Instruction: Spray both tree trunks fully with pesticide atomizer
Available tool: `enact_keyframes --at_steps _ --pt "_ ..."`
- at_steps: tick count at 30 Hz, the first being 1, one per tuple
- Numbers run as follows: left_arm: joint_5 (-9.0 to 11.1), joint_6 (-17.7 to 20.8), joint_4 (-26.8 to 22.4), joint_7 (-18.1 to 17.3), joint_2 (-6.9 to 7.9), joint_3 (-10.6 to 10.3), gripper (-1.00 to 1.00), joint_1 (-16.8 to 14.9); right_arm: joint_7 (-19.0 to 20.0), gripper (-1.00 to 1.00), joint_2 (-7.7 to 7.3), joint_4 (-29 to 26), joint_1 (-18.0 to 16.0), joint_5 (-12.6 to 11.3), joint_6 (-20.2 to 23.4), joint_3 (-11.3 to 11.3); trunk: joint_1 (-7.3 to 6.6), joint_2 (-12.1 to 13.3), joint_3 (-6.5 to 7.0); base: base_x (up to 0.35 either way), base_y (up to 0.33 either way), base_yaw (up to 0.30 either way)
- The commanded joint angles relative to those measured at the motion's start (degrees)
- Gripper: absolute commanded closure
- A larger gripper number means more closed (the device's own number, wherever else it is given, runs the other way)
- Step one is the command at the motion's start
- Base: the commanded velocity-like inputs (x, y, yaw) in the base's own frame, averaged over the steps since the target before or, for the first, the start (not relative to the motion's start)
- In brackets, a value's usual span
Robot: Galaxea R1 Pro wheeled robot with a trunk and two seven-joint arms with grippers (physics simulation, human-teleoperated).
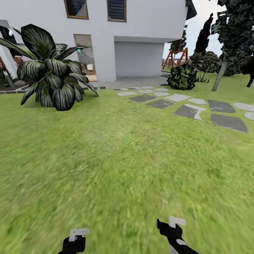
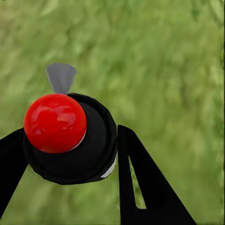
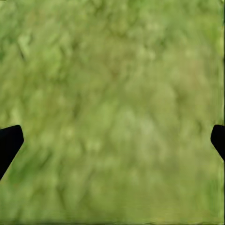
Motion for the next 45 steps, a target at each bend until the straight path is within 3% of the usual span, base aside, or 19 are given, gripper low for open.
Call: enact_keyframes --at_steps 1,45 --pt "0.00 0.02 -0.01 0.00 -0.01 0.00 1.00 0.00 0.00 -1.00 0.00 0.00 0.00 0.00 0.00 0.00 0.00 0.00 0.00 -0.143 -0.274 -0.300" --pt "0.00 0.04 -0.01 0.00 0.02 0.01 1.00 0.00 0.00 -1.00 0.00 0.00 0.00 0.00 0.00 0.00 0.00 0.00 0.00 -0.136 -0.274 -0.300"
